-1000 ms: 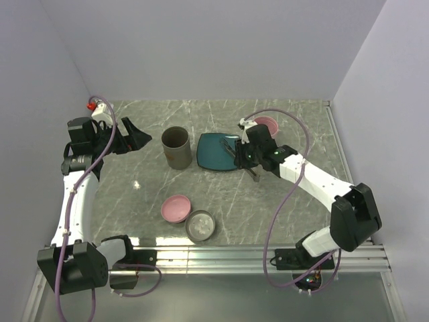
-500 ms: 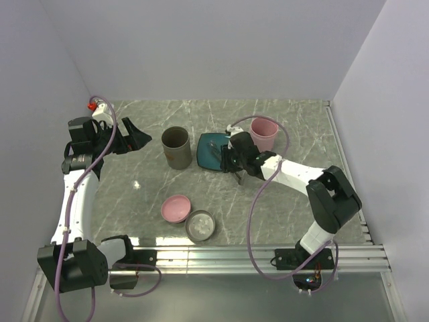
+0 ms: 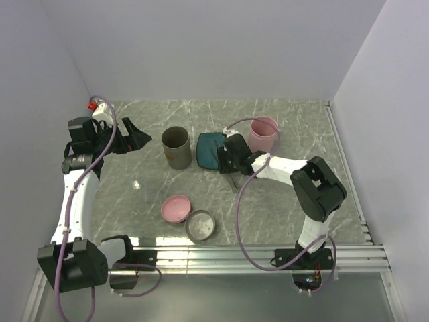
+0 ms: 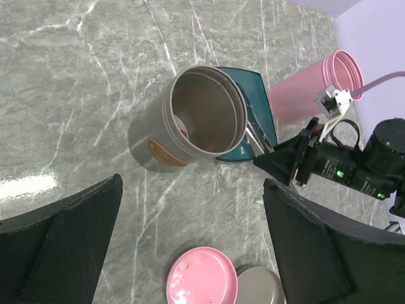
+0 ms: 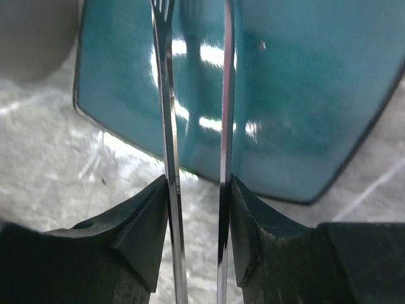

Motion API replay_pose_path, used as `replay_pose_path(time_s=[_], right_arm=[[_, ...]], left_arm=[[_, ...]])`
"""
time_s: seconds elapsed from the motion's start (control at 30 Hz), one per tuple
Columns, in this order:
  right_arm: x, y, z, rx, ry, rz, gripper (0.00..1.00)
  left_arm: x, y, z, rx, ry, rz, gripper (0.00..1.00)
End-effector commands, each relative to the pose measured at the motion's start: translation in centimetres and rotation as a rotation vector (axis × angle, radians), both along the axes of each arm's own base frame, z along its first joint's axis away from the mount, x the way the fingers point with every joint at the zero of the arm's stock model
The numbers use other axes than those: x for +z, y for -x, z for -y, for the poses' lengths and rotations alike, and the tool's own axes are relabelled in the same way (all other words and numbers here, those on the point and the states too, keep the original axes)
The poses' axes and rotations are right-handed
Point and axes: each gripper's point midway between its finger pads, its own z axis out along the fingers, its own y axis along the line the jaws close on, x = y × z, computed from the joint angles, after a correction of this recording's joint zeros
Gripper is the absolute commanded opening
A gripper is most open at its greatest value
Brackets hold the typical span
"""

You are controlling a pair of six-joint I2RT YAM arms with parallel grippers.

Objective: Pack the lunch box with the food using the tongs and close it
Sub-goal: Place the clamp on the plate.

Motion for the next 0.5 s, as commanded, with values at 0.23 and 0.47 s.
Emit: replay_pose_path(time_s=[0.23,0.47], right_arm=[[0.4,-2.1,-1.0,-0.044,0.000,-0.001,0.63],[2.9,-2.4,-1.3,-0.033,-0.023,0.033,0.72]], left_arm=[[1.5,-0.4,-0.3,0.001,-0.024,0.060,1.00],[1.7,-0.4,-0.2,-0.004,-0.018,0.064,0.99]])
